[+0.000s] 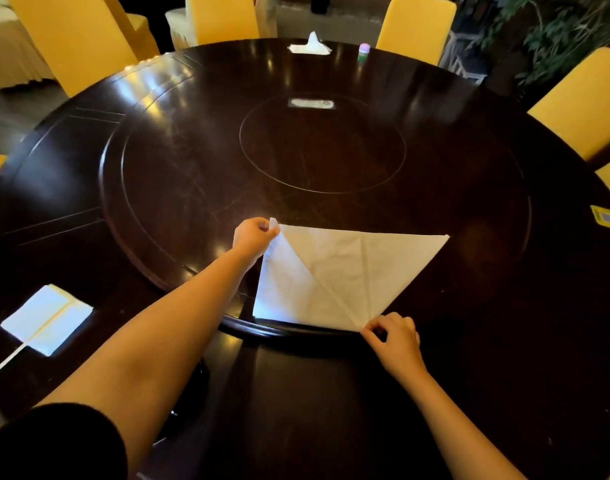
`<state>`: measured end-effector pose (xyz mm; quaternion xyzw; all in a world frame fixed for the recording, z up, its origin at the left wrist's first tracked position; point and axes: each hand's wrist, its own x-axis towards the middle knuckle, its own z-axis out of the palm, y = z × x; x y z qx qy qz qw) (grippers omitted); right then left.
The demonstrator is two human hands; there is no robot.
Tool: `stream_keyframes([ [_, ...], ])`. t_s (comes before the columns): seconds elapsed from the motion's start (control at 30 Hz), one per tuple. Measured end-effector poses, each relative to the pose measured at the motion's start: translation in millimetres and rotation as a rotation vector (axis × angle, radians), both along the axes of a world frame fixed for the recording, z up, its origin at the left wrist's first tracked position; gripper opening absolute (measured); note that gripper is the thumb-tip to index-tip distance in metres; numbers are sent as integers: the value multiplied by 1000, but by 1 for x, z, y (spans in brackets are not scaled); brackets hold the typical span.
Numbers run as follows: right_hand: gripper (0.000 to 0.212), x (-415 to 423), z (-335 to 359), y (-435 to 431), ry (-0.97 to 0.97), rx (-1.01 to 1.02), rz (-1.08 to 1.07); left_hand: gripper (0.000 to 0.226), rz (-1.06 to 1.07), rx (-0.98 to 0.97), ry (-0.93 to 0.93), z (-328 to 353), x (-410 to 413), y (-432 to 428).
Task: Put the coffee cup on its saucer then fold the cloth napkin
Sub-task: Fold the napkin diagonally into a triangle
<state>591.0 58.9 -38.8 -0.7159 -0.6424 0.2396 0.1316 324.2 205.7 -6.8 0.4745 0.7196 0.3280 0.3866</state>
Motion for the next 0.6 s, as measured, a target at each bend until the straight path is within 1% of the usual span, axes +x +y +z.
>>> stream_keyframes([
  [0.07,10,-3,2,0,48,42,-32,21,0,-17,37,-6,0,9],
  [0.1,8,-4,3,0,73,53,-44,14,1,-30,52,-9,-1,11],
  [0.13,8,-6,3,0,89,57,-50,18,3,-37,66,-12,-1,14],
  [0.17,7,-7,2,1,97,57,-53,29,1,-47,87,-15,-2,15],
  [0.2,7,-8,1,2,101,54,-60,36,-2,-53,109,-18,-2,16],
  [0.27,8,-11,-1,4,106,50,-85,39,-14,-42,149,-22,-3,15],
  [0.47,14,-13,0,7,122,25,-150,28,-6,29,250,-30,-2,15],
  [0.6,17,-15,4,11,68,-53,-195,26,-14,77,302,-33,-4,16],
])
